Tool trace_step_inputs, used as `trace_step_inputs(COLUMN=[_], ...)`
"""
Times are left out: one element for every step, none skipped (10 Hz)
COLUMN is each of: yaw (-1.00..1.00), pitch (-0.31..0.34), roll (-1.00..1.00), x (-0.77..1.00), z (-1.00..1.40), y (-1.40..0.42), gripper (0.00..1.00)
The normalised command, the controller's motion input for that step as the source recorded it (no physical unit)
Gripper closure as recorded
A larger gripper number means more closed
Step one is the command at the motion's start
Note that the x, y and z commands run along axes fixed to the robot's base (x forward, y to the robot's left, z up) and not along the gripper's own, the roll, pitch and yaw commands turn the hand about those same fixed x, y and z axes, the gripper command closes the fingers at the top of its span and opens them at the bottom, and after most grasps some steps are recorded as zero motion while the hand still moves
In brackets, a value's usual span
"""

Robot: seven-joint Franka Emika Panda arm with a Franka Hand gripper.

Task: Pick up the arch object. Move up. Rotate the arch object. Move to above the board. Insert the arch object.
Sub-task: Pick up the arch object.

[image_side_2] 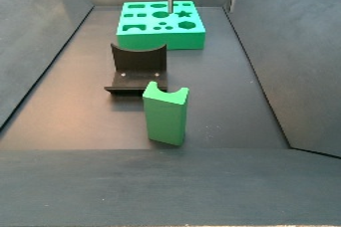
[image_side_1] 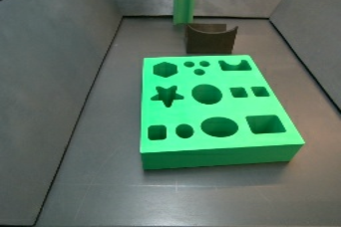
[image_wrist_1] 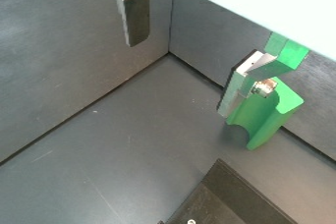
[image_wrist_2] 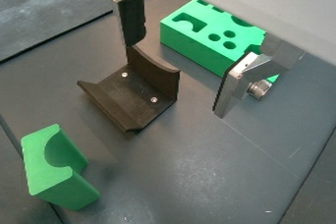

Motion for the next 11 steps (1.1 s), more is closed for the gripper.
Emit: trace_step_inputs(yaw=[-0.11,-0.53,-0.65,-0.63,-0.57,-0.50,-0.41,-0.35,-0.30,-0.23,-0.16], pitch=[0.000,0.059,0.060,0.083,0.109,0.109,0.104,0.117,0.109,0.077,0.044], roll=[-0.04,0.02,0.01,0.01,0.00,0.00,-0.06,-0.07,-0.09,-0.11,-0.10], x=[0.00,0.39,0.41,0.41,0.47,0.55,0.52,0.43,0.36,0.17,0.04], z=[-0.08,-0.25,-0.27,-0.28,-0.25,-0.17,-0.16,-0.18,-0.18,-0.19,-0.18], y=[0.05,0.23,0.33,0.35,0.39,0.39,0.44,0.51,0.56,0.66,0.62], gripper=[0.00,0.00,0.00,0.00,0.00,0.00,0.00,0.00,0.00,0.00,0.00])
